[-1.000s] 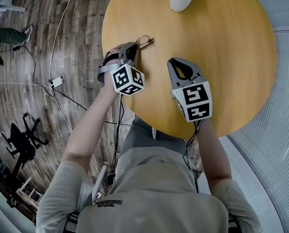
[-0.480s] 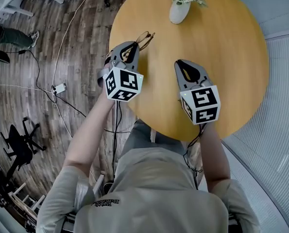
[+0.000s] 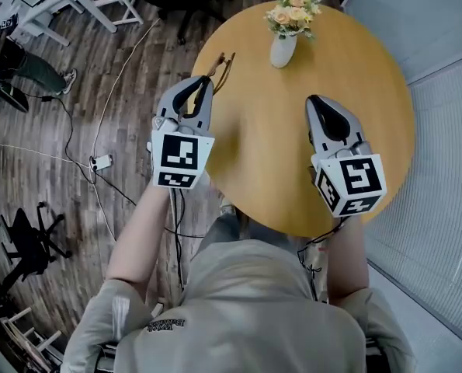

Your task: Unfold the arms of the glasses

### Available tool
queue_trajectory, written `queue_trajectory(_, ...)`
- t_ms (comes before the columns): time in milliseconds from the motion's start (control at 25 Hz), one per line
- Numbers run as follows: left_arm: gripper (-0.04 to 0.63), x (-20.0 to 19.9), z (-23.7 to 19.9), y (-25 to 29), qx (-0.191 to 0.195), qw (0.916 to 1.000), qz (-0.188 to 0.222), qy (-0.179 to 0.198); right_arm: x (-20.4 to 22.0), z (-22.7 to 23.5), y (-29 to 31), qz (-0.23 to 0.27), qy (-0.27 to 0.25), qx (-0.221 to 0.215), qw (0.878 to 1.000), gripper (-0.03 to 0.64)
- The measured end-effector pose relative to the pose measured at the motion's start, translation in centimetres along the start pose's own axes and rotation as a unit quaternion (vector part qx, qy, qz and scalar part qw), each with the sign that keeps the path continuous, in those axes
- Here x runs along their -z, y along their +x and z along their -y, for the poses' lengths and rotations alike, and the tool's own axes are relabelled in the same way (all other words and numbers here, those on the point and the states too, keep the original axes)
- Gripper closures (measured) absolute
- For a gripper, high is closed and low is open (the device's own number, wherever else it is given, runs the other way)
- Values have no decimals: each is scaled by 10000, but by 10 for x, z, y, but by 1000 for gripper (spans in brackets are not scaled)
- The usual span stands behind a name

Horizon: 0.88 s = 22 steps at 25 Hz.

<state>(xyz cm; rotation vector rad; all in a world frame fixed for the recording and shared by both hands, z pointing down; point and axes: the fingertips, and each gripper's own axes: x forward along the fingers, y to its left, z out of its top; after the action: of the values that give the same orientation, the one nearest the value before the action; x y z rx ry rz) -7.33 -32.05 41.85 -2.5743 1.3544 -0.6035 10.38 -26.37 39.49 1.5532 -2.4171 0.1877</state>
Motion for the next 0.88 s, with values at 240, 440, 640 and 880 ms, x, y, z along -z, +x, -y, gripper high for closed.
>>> queue_trajectory(240,555,-50,-16,-53,-191,9980,553,-235,-67,-16,-43,775,-167,-41,9968,581)
queue_trajectory(440,555,-87,-26,-100,-321,9919,1073,-599,-101,-30,-71,1189,-232,-147,9925,581)
queue_trajectory(640,555,-118,-27,-144,-379,9840,1474,-923,-123,-43,-103,1452,-326,-257,9885,581)
queue_trajectory(880,555,-134,-15,-176,-393,9755,1784,-1225,-137,-56,-136,1665,-491,-372,9841,581)
